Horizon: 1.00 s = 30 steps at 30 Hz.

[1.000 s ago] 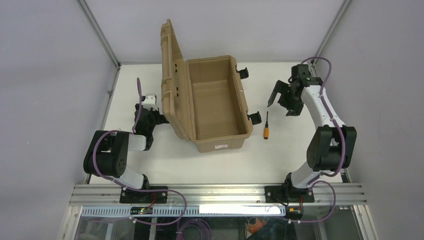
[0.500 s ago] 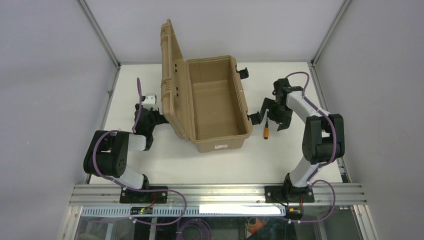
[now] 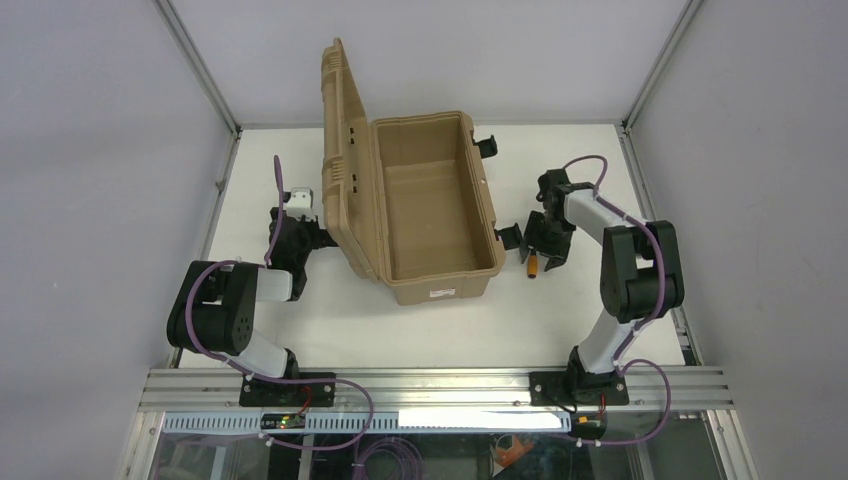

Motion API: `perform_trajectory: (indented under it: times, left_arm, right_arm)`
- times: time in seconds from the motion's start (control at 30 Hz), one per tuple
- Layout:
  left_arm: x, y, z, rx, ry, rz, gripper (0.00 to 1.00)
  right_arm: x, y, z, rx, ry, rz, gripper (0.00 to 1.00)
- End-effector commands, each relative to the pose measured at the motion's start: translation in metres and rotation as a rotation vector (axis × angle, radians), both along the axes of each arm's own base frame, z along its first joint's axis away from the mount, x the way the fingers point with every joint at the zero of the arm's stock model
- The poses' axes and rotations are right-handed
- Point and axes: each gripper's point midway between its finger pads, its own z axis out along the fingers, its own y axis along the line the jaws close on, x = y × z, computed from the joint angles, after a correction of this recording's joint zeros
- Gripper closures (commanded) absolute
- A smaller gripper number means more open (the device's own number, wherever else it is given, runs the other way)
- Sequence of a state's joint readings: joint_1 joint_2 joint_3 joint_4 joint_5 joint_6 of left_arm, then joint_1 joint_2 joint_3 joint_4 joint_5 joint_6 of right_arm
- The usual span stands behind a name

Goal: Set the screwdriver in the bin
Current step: Pick up the screwdriver from the center of the board.

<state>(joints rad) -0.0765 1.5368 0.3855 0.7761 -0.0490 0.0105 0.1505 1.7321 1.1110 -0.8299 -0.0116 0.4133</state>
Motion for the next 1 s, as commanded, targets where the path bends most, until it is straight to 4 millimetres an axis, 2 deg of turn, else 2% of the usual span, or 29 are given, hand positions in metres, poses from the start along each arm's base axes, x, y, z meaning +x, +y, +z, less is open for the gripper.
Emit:
perform_trajectory:
  times: [0.0, 0.1, 0.23, 0.37, 0.5, 0.83, 0.97]
  left_arm:
    - [0.004, 0.000, 0.017, -0.017, -0.056, -0.004, 0.01]
    - [0.004, 0.001, 0.017, -0.016, -0.057, -0.003, 0.01]
    - [0.004, 0.001, 0.017, -0.017, -0.056, -0.003, 0.01]
    - [0.004, 0.000, 0.017, -0.017, -0.058, -0.005, 0.01]
    - [0.004, 0.001, 0.017, -0.017, -0.057, -0.003, 0.01]
    - [0.004, 0.001, 0.017, -0.016, -0.057, -0.003, 0.01]
    - [0.004, 0.001, 0.017, -0.016, -0.056, -0.004, 0.01]
  right_arm:
    - [0.008, -0.004, -0.006, -0.031, -0.024, -0.009, 0.43]
    - [0.007, -0.004, -0.009, -0.030, -0.019, -0.007, 0.53]
    - [0.008, -0.006, -0.011, -0.042, -0.020, -0.001, 0.60]
    - [0.008, -0.006, -0.013, -0.043, -0.015, 0.001, 0.72]
    - [0.011, -0.009, -0.008, -0.060, -0.029, 0.002, 0.81]
    - [0.020, -0.023, 0.020, -0.120, -0.088, -0.014, 0.83]
    - [0.024, -0.033, 0.039, -0.151, -0.123, -0.028, 0.84]
